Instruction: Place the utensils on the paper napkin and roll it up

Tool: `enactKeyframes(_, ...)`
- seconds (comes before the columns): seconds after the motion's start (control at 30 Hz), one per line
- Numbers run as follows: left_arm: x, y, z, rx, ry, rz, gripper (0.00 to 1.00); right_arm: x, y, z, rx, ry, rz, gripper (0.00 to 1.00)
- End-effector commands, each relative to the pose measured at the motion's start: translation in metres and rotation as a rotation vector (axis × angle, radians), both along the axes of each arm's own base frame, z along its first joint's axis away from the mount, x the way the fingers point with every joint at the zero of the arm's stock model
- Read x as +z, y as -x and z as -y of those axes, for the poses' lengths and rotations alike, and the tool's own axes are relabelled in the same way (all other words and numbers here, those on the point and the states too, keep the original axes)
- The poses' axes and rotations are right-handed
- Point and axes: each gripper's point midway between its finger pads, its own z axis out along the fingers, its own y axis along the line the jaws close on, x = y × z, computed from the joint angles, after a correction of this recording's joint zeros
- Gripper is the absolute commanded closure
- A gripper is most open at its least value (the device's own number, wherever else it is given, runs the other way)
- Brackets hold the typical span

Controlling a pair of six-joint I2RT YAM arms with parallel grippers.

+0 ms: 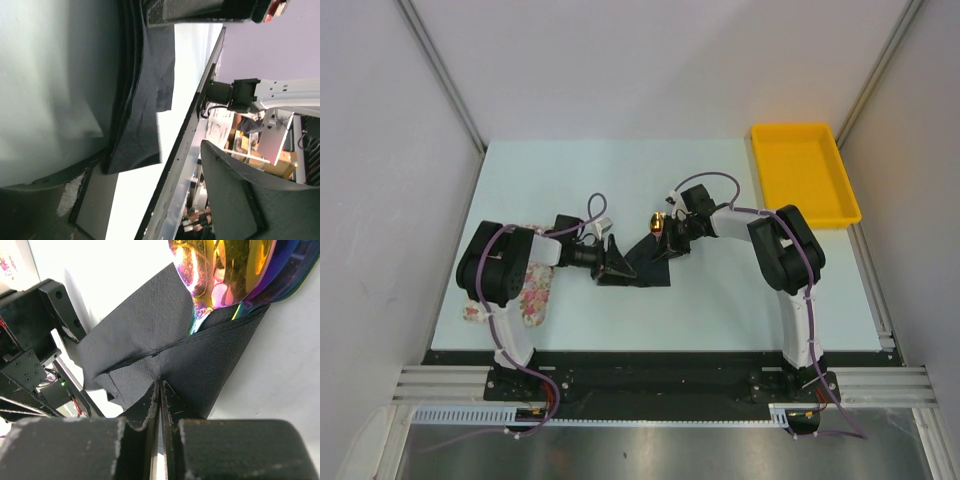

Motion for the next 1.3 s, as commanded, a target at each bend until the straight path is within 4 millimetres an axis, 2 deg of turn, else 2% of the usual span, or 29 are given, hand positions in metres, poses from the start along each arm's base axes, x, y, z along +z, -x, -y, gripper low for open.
enactKeyframes(0.0, 0.009, -0.007, -0.002, 0.053, 0.008, 0.057, 0.28, -0.063, 0.012, 0.032, -0.019, 0.207, -0.037, 0.93)
enactKeyframes(0.17, 0.016, -0.032, 0.003, 0.093, 0.011, 0.112, 0.3, -0.063, 0.011, 0.032, -0.022, 0.209, -0.034, 0.93)
enactKeyframes(0.27, 0.021, -0.04, 0.006, 0.1, 0.017, 0.142, 0.35, -0.064, 0.012, 0.033, -0.021, 0.213, -0.036, 0.93)
enactKeyframes(0.37, 0.026, -0.037, 0.011, 0.086, 0.022, 0.148, 0.48, -0.063, 0.011, 0.032, -0.023, 0.214, -0.033, 0.93)
enactKeyframes(0.4, 0.031, -0.036, 0.013, 0.081, 0.024, 0.16, 0.55, -0.063, 0.01, 0.032, -0.026, 0.214, -0.032, 0.93)
enactKeyframes(0.5, 0.036, -0.032, 0.02, 0.054, 0.016, 0.177, 0.64, -0.063, 0.01, 0.032, -0.025, 0.214, -0.03, 0.93)
enactKeyframes(0.7, 0.044, -0.031, 0.037, 0.027, 0.002, 0.194, 0.7, -0.062, 0.01, 0.032, -0.027, 0.218, -0.027, 0.93)
enactKeyframes(0.9, 0.019, -0.032, 0.049, 0.01, -0.093, 0.156, 0.76, -0.063, 0.011, 0.031, -0.026, 0.217, -0.03, 0.93)
enactKeyframes(1.07, 0.006, -0.029, 0.06, -0.007, -0.121, 0.124, 0.74, -0.063, 0.011, 0.031, -0.026, 0.215, -0.032, 0.92)
enactKeyframes(1.17, -0.004, -0.028, 0.06, 0.0, -0.151, 0.104, 0.73, -0.063, 0.012, 0.03, -0.026, 0.212, -0.035, 0.93)
enactKeyframes(1.2, -0.016, -0.027, 0.057, 0.007, -0.189, 0.086, 0.73, -0.062, 0.012, 0.03, -0.027, 0.209, -0.036, 0.92)
enactKeyframes(1.27, -0.024, -0.029, 0.053, 0.01, -0.232, 0.082, 0.74, -0.056, 0.012, 0.027, -0.025, 0.193, -0.036, 0.93)
